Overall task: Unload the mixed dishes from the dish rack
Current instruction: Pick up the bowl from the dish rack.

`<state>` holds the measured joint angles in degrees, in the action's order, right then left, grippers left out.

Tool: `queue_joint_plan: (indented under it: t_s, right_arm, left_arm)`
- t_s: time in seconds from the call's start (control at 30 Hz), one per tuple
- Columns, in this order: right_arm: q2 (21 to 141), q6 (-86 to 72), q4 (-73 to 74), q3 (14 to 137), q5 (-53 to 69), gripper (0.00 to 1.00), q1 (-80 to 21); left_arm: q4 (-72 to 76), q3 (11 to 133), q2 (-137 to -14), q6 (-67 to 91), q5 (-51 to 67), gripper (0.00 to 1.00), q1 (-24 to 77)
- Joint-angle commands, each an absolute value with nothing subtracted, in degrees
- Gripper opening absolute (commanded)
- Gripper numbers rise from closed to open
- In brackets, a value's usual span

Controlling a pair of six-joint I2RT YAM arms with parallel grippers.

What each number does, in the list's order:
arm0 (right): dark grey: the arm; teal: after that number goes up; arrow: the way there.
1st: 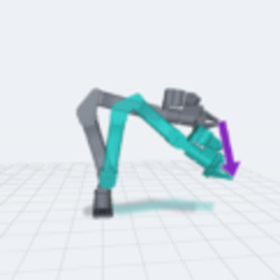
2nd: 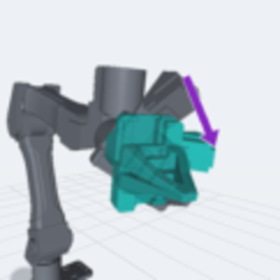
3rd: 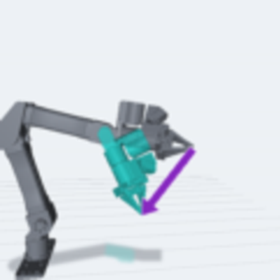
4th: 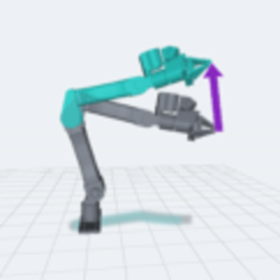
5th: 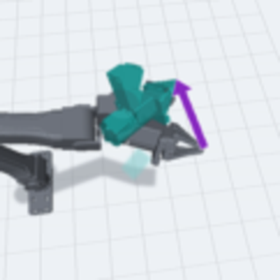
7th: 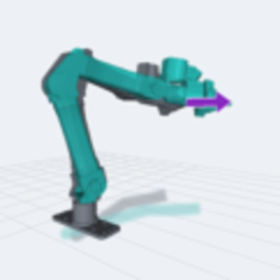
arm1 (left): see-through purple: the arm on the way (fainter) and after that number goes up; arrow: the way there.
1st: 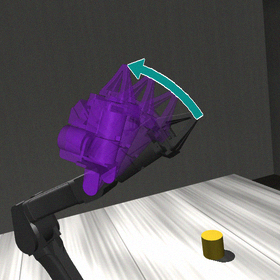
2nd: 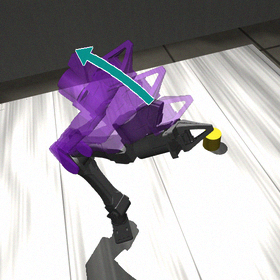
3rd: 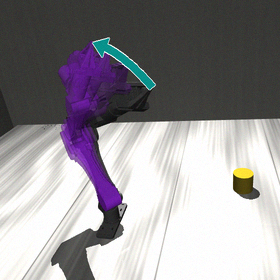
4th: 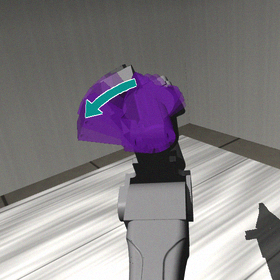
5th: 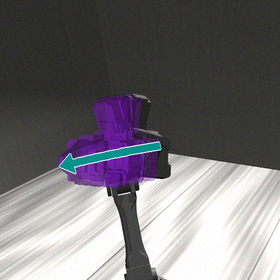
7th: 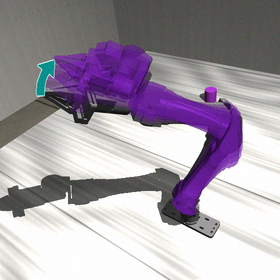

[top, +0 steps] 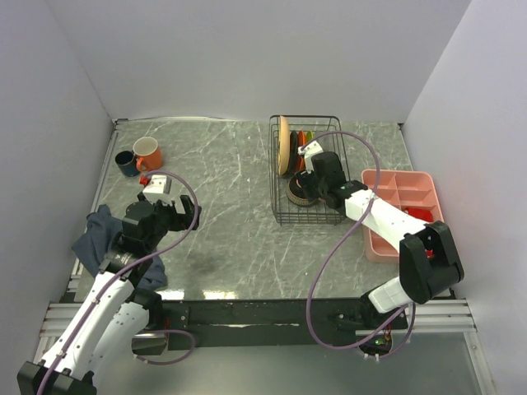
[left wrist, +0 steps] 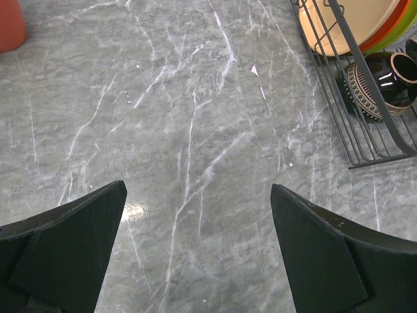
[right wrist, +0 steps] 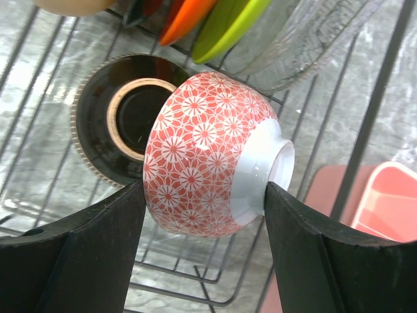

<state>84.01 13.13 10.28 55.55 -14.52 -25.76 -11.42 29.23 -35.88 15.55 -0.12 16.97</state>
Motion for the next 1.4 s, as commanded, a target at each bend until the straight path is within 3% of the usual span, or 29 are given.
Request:
queue_joint_plan:
  t_s: [0.0, 0.6, 1.37]
  right_arm:
    - [80.1, 10.3, 7.6, 56.2, -12.6, 0.38, -25.4]
    - [72.7, -1.8, 7.9, 56.7, -6.4, 0.36, -22.3]
    - [57.8, -21.0, -1.7, 50.0, 13.0, 0.36, -21.1]
  left_arm:
    - [-9.5, 29.7, -36.3, 15.0, 1.0, 0.99, 17.2]
    - [-4.4, 30.1, -40.7, 19.6, 9.5, 0.99, 17.2]
    - [18.8, 43.3, -65.6, 38.0, 17.8, 0.99, 26.5]
